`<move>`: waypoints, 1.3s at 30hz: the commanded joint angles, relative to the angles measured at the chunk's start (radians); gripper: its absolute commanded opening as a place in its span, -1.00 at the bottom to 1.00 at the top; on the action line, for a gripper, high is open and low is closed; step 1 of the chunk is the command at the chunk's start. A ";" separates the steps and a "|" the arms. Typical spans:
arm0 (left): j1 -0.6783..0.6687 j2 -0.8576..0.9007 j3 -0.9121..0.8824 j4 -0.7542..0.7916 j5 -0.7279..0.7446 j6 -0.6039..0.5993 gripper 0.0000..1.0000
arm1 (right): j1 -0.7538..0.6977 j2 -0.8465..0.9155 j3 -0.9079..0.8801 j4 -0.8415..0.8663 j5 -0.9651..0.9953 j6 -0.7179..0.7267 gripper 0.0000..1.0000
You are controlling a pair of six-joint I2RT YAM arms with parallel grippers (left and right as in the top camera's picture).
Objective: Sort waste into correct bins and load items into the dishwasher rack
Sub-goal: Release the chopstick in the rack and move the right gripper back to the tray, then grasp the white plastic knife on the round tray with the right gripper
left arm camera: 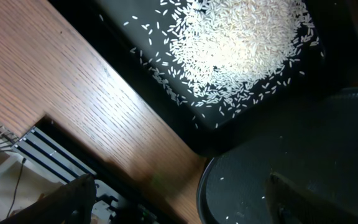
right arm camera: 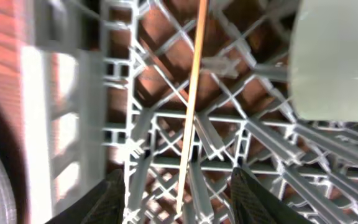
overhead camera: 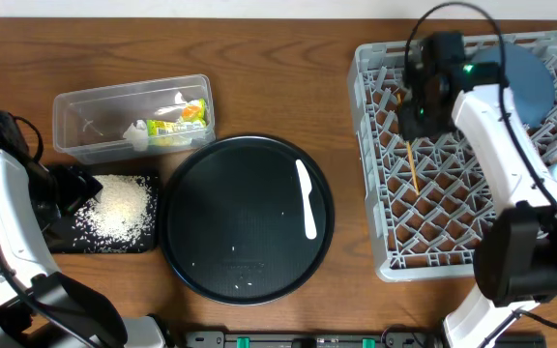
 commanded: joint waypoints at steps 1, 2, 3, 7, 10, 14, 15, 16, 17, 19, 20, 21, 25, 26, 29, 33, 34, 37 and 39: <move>0.002 -0.002 0.007 -0.003 -0.002 -0.005 0.75 | 0.071 -0.060 0.103 -0.046 -0.111 0.075 -0.01; 0.002 -0.002 0.007 -0.003 -0.002 -0.005 0.75 | 0.100 -0.060 0.112 -0.060 -0.137 0.103 -0.03; 0.002 -0.002 0.007 -0.002 -0.002 -0.005 0.75 | 0.125 -0.060 0.111 -0.067 -0.147 0.125 -0.04; 0.002 -0.002 0.007 -0.002 -0.002 -0.005 0.75 | 0.259 -0.051 0.077 -0.088 -0.146 0.208 -0.03; 0.002 -0.002 0.007 0.001 -0.002 -0.005 0.75 | 0.343 -0.051 0.020 -0.085 -0.146 0.264 0.00; 0.002 -0.002 0.007 0.000 -0.002 -0.005 0.75 | 0.430 -0.050 -0.095 -0.061 -0.147 0.383 0.01; 0.002 -0.002 0.007 0.000 -0.002 -0.005 0.75 | 0.446 -0.050 -0.124 -0.049 -0.149 0.408 0.01; 0.002 -0.002 0.007 0.000 -0.002 -0.005 0.75 | 0.463 -0.050 -0.158 -0.034 -0.156 0.428 0.01; 0.002 -0.002 0.007 0.000 -0.002 -0.005 0.75 | 0.480 -0.050 -0.190 -0.014 -0.167 0.435 0.00; 0.002 -0.002 0.007 0.000 -0.002 -0.006 0.75 | 0.510 -0.050 -0.251 0.029 -0.182 0.443 -0.01; 0.002 -0.002 0.007 0.000 -0.002 -0.006 0.75 | 0.522 -0.050 -0.273 0.041 -0.180 0.455 -0.02; 0.002 -0.002 0.007 0.000 -0.002 -0.006 0.75 | 0.534 -0.050 -0.296 0.057 -0.172 0.465 -0.03; 0.002 -0.002 0.007 0.001 -0.002 -0.005 0.75 | 0.574 -0.046 -0.368 0.112 -0.110 0.526 -0.03; 0.002 -0.002 0.007 0.000 -0.002 -0.006 0.75 | 0.582 -0.045 -0.380 0.126 -0.105 0.537 -0.03; 0.002 -0.002 0.007 0.000 -0.002 -0.006 0.75 | 0.600 -0.033 -0.414 0.164 -0.105 0.569 -0.03; 0.002 -0.002 0.007 -0.003 -0.002 -0.005 0.75 | 0.602 -0.014 -0.428 0.183 -0.101 0.596 -0.03; 0.002 -0.002 0.007 -0.003 -0.002 -0.006 0.75 | 0.602 -0.006 -0.428 0.190 -0.100 0.595 -0.04; 0.002 -0.002 0.007 -0.003 -0.002 -0.006 0.75 | 0.605 0.015 -0.428 0.206 -0.101 0.609 -0.07; 0.002 -0.002 0.007 -0.003 -0.002 -0.006 0.75 | 0.608 0.034 -0.428 0.206 -0.101 0.626 -0.09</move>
